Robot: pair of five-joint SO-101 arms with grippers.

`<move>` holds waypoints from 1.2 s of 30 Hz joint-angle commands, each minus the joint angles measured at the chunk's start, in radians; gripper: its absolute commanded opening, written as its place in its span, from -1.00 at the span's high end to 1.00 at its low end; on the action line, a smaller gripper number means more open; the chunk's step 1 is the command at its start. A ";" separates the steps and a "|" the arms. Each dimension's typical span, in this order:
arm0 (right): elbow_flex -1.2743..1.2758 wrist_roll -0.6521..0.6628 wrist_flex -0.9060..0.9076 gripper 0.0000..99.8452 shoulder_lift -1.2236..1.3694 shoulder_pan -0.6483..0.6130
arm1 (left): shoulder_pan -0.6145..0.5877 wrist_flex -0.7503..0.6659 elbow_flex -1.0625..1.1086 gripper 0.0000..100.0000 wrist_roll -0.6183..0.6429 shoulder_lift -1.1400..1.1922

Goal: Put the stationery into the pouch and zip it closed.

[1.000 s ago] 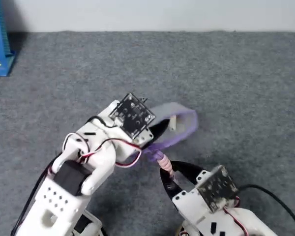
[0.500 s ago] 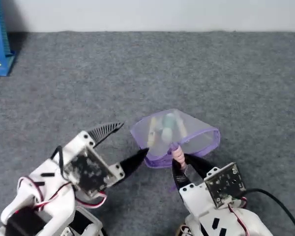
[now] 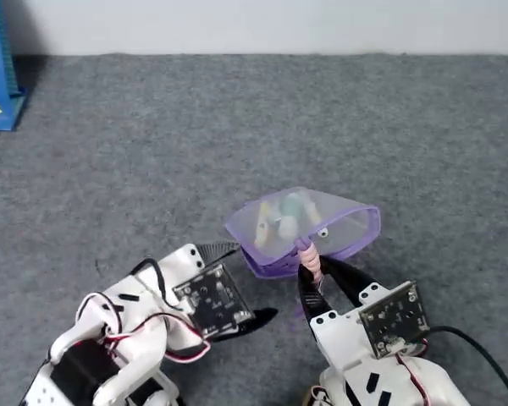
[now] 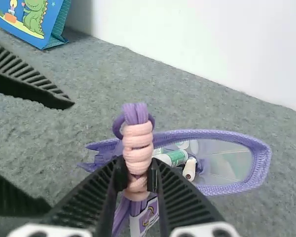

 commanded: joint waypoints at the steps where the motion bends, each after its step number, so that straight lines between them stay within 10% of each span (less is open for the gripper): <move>1: -0.057 0.008 -0.019 0.98 -0.002 0.010 | 0.015 -0.100 0.035 0.31 0.023 -0.002; 9: -0.057 0.012 -0.022 0.98 -0.002 0.012 | 0.014 -0.365 0.229 0.33 0.023 0.000; 36: -0.058 0.011 -0.018 0.98 -0.002 0.013 | 0.081 -0.486 0.317 0.85 0.028 -0.009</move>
